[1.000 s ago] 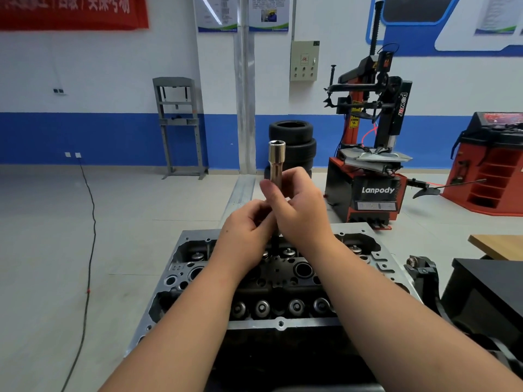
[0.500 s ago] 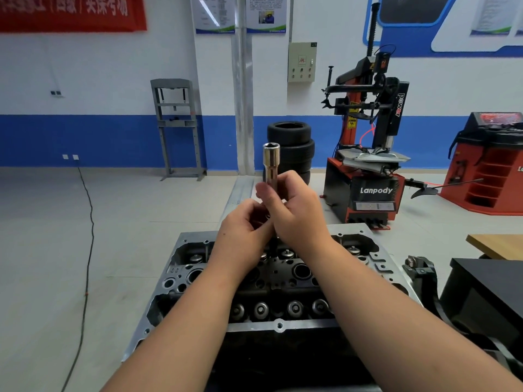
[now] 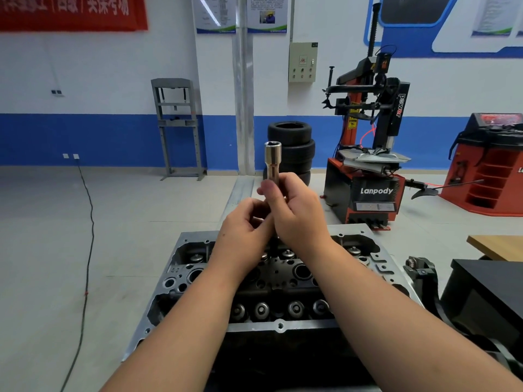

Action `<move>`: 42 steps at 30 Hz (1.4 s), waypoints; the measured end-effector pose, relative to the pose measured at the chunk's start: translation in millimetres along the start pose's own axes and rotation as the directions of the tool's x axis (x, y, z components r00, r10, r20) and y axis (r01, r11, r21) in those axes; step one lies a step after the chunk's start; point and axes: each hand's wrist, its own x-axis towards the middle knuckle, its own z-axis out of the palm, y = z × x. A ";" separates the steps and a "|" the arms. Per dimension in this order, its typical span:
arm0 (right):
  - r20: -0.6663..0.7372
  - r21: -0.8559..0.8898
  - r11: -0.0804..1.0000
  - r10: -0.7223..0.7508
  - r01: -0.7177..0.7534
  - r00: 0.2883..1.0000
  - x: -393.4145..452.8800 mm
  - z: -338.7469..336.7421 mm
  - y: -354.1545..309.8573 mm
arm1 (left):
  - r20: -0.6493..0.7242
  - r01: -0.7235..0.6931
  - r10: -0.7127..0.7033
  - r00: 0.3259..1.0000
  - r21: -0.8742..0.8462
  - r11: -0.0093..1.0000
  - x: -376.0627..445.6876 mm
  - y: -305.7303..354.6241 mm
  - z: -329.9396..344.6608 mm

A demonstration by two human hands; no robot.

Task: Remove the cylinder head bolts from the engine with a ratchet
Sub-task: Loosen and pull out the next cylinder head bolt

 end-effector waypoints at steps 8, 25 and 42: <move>0.038 0.035 0.999 0.036 -0.037 0.999 0.6 -1.4 -1.7 | 0.058 -0.036 0.032 0.998 0.074 0.997 0.8 -0.2 -1.1; -0.028 0.004 1.000 -0.020 0.020 0.999 0.5 -1.6 -2.7 | -0.031 0.020 -0.019 0.999 0.043 0.999 -0.4 4.6 -1.2; 0.036 0.065 0.993 0.094 -0.096 0.995 0.7 -0.3 0.2 | 0.110 0.006 -0.007 0.994 0.010 1.000 -2.4 3.5 1.5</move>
